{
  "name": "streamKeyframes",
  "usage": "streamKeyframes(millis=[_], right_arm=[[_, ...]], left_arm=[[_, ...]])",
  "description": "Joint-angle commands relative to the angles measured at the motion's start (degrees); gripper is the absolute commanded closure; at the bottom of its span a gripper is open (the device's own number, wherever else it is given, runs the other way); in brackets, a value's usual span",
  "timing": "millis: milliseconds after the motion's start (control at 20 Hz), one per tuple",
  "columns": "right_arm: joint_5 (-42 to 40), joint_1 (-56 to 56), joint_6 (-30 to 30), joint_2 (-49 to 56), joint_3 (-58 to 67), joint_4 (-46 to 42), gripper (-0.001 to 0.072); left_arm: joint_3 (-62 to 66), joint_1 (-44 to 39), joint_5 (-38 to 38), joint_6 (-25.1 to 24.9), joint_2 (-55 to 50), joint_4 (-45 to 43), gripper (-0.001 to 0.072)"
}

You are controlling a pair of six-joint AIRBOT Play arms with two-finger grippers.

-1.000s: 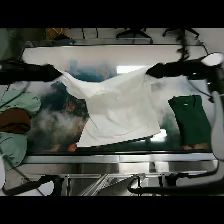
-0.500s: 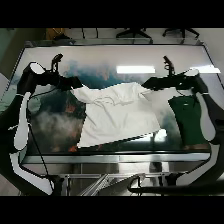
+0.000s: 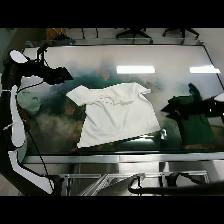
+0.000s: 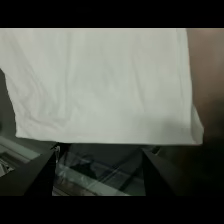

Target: Fold the shirts.

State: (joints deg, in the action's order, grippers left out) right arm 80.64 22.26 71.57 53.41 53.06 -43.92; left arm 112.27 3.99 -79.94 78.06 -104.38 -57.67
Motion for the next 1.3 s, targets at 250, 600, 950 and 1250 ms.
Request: streamKeyframes(millis=[250, 600, 950, 1250], right_arm=[[-13.38, 0.22, 5.62, -14.82, -28.5, 1.07, 0.0139], [-20.31, -4.15, 5.92, -9.9, -28.7, 2.03, 0.0141], [-30.01, -9.27, -6.19, 0.37, -27.76, 15.08, 0.0354], [-34.38, -9.14, -11.89, 7.63, -21.94, 19.87, 0.0588]], left_arm=[[0.46, -1.09, 1.77, 0.48, -6.25, -12.22, 0.0005], [0.5, -4.52, 4.96, 0.04, -14.08, -12.13, 0.0005], [0.52, -5.99, 10.49, -2.23, -15.04, -12.22, 0.0441], [0.55, -3.74, 7.45, -2.38, -14.99, -11.63, 0.0692]])
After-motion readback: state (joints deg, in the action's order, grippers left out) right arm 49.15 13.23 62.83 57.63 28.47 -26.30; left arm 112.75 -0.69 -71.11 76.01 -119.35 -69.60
